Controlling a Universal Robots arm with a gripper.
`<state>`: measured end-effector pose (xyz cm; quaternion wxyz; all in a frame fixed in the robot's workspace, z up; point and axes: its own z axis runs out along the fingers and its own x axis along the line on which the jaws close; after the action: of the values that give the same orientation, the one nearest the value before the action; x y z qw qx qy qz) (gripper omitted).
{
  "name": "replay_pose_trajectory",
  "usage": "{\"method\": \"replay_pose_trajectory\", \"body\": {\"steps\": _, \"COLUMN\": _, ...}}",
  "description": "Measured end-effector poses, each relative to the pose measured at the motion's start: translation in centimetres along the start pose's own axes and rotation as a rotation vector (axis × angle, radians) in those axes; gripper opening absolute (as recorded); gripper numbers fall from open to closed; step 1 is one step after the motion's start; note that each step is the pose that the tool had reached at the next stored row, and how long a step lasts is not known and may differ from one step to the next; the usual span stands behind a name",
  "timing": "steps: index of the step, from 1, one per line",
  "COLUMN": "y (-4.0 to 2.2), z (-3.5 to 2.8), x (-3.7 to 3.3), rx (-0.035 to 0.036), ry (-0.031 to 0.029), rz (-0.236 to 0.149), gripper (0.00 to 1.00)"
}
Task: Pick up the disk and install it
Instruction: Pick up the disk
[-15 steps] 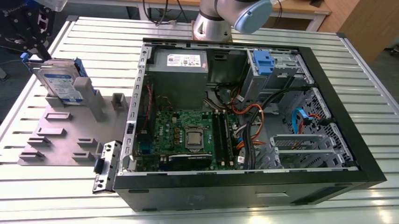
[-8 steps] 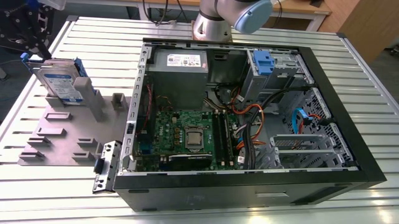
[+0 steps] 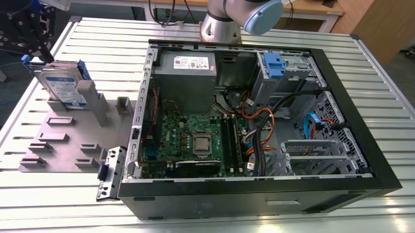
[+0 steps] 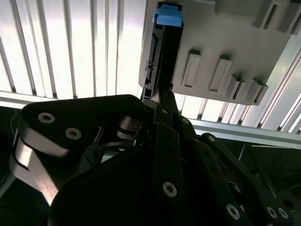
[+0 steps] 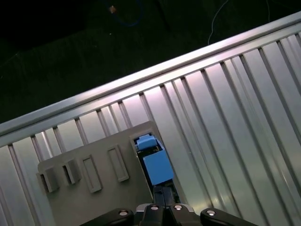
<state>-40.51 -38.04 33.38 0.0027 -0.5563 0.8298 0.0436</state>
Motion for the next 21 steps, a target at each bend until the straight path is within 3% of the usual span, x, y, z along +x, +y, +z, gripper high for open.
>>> {"method": "replay_pose_trajectory", "body": {"steps": 15, "y": -0.04, "z": -0.33, "x": -0.04, "rx": -0.0011, "ry": 0.0011, "rz": -0.013, "gripper": 0.11}}
{"method": "replay_pose_trajectory", "body": {"steps": 21, "y": -0.05, "z": -0.27, "x": -0.04, "rx": -0.0054, "ry": 0.0067, "rz": -0.094, "gripper": 0.11}}
